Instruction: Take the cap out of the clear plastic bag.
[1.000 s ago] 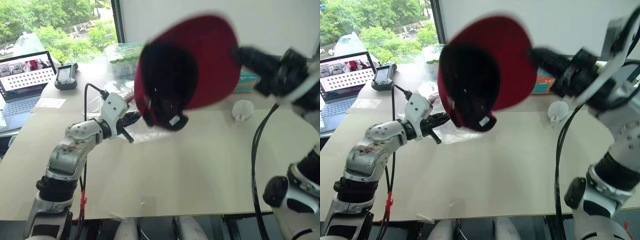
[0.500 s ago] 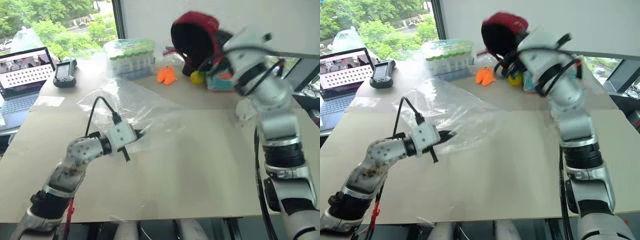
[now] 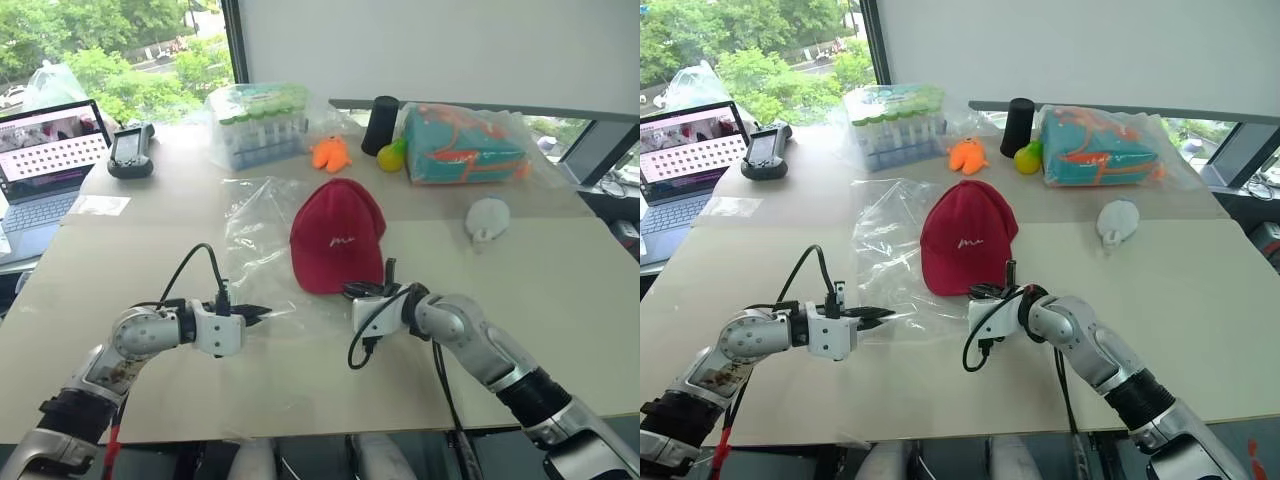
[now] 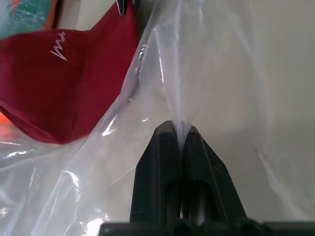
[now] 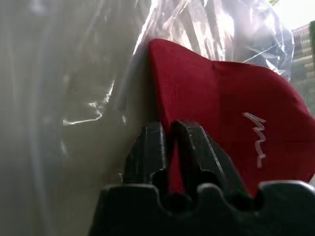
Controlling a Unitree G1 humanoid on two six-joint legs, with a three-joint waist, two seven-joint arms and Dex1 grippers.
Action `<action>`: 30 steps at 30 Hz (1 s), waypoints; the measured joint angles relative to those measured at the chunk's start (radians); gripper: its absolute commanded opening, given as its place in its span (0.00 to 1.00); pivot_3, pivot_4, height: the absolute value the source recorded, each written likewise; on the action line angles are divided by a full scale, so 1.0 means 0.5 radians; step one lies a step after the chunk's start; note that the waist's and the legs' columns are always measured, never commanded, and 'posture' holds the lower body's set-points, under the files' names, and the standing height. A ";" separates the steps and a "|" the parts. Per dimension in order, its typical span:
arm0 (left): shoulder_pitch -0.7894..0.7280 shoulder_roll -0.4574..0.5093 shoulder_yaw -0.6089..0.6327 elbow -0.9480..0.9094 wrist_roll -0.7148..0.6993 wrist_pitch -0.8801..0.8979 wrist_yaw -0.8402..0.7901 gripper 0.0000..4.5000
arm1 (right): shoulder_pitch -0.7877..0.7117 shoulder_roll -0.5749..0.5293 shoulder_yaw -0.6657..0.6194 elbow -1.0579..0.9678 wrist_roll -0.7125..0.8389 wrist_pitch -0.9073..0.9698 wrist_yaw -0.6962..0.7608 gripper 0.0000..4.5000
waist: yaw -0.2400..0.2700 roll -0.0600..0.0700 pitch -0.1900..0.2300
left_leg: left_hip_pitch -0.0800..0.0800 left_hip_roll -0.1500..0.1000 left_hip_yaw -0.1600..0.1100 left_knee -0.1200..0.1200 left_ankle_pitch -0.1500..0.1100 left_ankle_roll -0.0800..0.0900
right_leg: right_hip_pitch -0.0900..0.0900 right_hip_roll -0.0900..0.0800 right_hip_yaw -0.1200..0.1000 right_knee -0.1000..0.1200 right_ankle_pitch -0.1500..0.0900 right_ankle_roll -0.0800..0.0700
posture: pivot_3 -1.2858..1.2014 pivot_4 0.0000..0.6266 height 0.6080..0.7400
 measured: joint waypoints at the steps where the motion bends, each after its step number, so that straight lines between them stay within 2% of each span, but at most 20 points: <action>1: 0.001 -0.001 -0.001 0.004 -0.018 0.000 -0.015 0.35 | 0.016 0.019 -0.004 -0.010 0.025 0.062 0.040 0.45 | 0.001 0.000 0.000 | 0.000 0.000 0.000 0.000 0.000 0.000 | -0.001 0.000 0.000 0.001 0.000 0.001 | 0.52 0.24 1.00; 4: 0.021 0.002 -0.001 -0.005 -0.052 0.018 -0.055 0.56 | 0.038 0.091 -0.120 -0.104 0.229 0.458 0.217 0.67 | 0.003 0.000 0.000 | 0.000 0.000 0.000 0.001 0.001 0.001 | -0.002 0.000 0.000 0.003 0.001 0.000 | 0.52 0.24 1.00; 7: 0.214 0.138 0.005 -0.222 -0.308 0.321 -0.261 0.56 | 0.036 0.071 -0.380 -0.260 0.622 1.063 0.466 0.67 | -0.001 0.000 0.000 | -0.002 0.002 0.001 0.000 0.001 0.001 | -0.005 0.000 0.001 0.004 0.001 -0.001 | 0.52 0.24 1.00; 9: 0.376 0.318 0.052 -0.428 -0.581 0.714 -0.424 0.56 | 0.020 -0.011 -0.592 -0.377 0.941 1.468 0.636 0.67 | 0.000 0.000 0.002 | -0.006 0.003 -0.001 -0.001 0.001 0.001 | -0.009 0.000 -0.001 0.004 0.000 -0.003 | 0.52 0.24 1.00; 11: 0.575 0.610 0.224 -0.657 -1.071 1.347 -0.581 0.56 | 0.007 -0.177 -0.938 -0.469 1.338 1.849 0.826 0.67 | -0.001 0.001 0.006 | -0.008 0.004 -0.004 -0.002 0.001 0.001 | -0.009 0.000 -0.003 0.003 -0.001 -0.003 | 0.52 0.24 1.00; 13: 0.647 0.765 0.472 -0.748 -1.484 1.813 -0.652 0.56 | -0.039 -0.286 -1.269 -0.495 1.592 2.070 0.907 0.67 | 0.009 0.005 0.008 | -0.003 0.003 -0.006 -0.002 0.001 0.001 | -0.004 -0.003 -0.008 0.001 -0.007 0.006 | 0.52 0.24 1.00; 15: 0.652 0.756 0.676 -0.807 -1.821 2.111 -0.643 0.56 | -0.105 -0.226 -1.452 -0.523 1.772 2.177 0.871 0.67 | 0.006 0.006 0.008 | 0.000 0.004 -0.006 -0.002 0.000 0.000 | -0.002 -0.001 -0.009 0.001 -0.014 0.012 | 0.52 0.24 1.00; 18: 0.504 0.469 0.974 -0.709 -2.154 2.353 -0.290 0.56 | -0.324 0.078 -1.724 -0.361 1.816 2.237 0.420 0.67 | -0.011 0.008 0.009 | 0.002 0.002 -0.006 -0.002 0.001 0.001 | -0.004 0.000 -0.006 0.003 -0.008 0.013 | 0.52 0.24 1.00; 20: 0.276 0.092 1.174 -0.531 -2.098 2.317 0.344 0.56 | -0.359 0.188 -1.740 -0.230 1.523 2.047 -0.086 0.67 | 0.001 0.011 0.006 | 0.007 0.001 -0.007 -0.001 0.001 0.001 | 0.000 0.000 -0.007 0.005 -0.007 0.012 | 0.52 0.24 1.00; 22: 0.199 -0.082 1.241 -0.438 -1.895 2.236 0.789 0.56 | -0.289 0.228 -1.653 -0.181 1.315 1.864 -0.337 0.67 | 0.006 0.009 0.005 | 0.003 -0.001 -0.009 -0.002 0.001 0.001 | -0.002 0.001 -0.004 0.003 -0.006 0.011 | 0.52 0.24 1.00; 23: 0.187 -0.199 1.256 -0.378 -1.653 2.155 1.127 0.56 | -0.200 0.245 -1.552 -0.144 1.152 1.704 -0.494 0.67 | 0.006 0.009 0.005 | -0.002 -0.004 -0.008 -0.003 0.001 0.001 | -0.006 0.000 0.000 0.003 0.000 0.000 | 0.52 0.24 1.00; 26: 0.318 -0.456 1.191 -0.322 -1.091 2.037 1.781 0.56 | 0.007 0.313 -1.325 -0.060 0.859 1.381 -0.758 0.67 | -0.002 0.010 0.004 | -0.011 -0.006 -0.003 -0.005 -0.005 -0.003 | -0.013 -0.005 0.007 -0.004 0.004 0.004 | 0.52 0.24 1.00; 30: 0.397 -0.606 1.070 -0.325 -0.757 1.987 2.068 0.56 | 0.084 0.385 -1.233 -0.001 0.760 1.207 -0.890 0.67 | 0.008 0.009 0.002 | -0.026 -0.007 -0.002 -0.003 -0.007 -0.006 | -0.028 -0.007 0.007 -0.004 0.005 0.007 | 0.52 0.24 1.00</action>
